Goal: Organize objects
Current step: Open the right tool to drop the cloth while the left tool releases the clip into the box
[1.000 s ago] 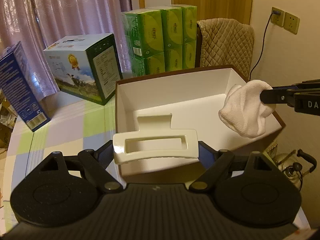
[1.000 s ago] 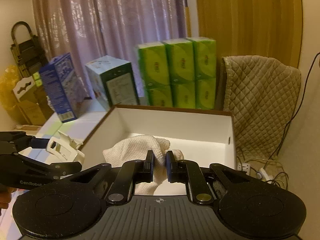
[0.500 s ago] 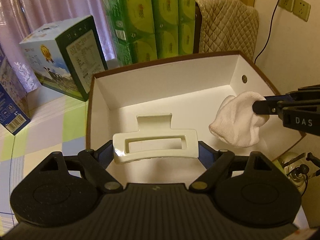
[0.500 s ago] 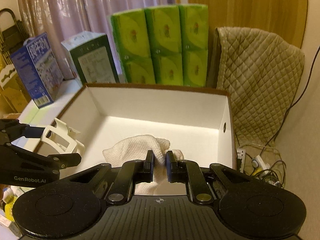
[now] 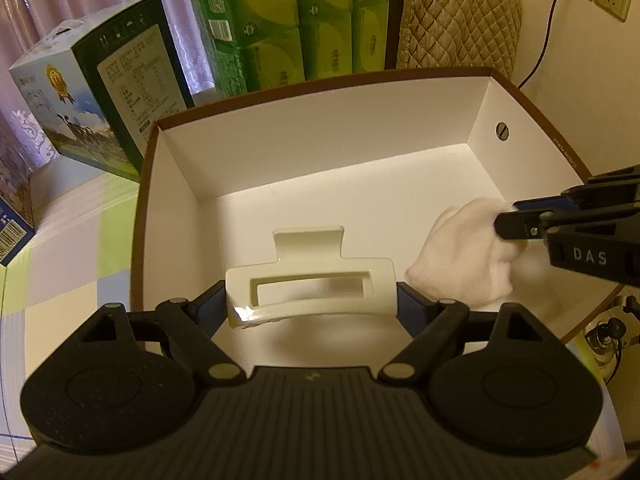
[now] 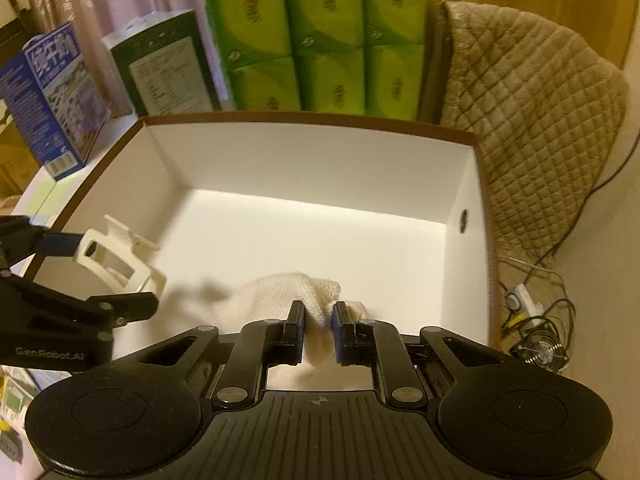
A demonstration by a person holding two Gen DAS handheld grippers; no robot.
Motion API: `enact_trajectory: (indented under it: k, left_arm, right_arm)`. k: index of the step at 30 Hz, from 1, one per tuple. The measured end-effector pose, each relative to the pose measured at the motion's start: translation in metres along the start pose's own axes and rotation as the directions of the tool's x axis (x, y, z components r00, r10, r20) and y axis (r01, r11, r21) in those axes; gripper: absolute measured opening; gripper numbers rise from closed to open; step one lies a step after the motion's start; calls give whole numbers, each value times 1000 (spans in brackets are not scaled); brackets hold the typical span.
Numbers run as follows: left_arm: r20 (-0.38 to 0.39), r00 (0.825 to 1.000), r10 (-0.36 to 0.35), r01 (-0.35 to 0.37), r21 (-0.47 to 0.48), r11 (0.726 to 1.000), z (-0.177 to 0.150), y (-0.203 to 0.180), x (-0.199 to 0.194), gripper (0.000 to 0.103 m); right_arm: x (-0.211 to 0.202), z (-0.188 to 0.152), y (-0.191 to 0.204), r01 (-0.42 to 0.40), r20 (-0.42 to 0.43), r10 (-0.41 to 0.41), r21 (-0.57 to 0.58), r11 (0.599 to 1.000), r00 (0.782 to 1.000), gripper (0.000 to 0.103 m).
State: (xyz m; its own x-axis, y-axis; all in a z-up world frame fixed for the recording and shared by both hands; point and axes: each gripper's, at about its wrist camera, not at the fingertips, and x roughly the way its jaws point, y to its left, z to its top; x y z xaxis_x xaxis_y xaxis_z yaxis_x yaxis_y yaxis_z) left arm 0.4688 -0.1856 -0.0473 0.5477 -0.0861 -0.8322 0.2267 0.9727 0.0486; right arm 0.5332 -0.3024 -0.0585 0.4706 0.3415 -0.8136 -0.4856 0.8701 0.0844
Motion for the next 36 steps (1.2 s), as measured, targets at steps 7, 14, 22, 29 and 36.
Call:
enact_trajectory:
  k: [7, 14, 22, 29, 36]
  left_arm:
    - [-17, 1000, -9, 9, 9, 1000, 1, -3, 7, 84]
    - [-27, 999, -19, 19, 19, 1000, 4, -12, 14, 84]
    - [-12, 1000, -17, 17, 25, 1000, 6, -18, 21, 91]
    - [-18, 1000, -11, 10, -8, 1000, 1, -8, 6, 92]
    - [-17, 1000, 11, -12, -49, 999, -6, 1, -17, 92]
  right_arm:
    - [-2, 0, -2, -4, 18, 4, 9, 1000, 1000, 60]
    - [-1, -1, -10, -4, 11, 3, 33, 999, 1000, 60]
    - [-4, -3, -13, -7, 16, 6, 45, 999, 1000, 60]
    - [-11, -9, -9, -41, 6, 41, 36, 999, 999, 61]
    - [-22, -14, 4, -69, 19, 68, 12, 998, 997, 69]
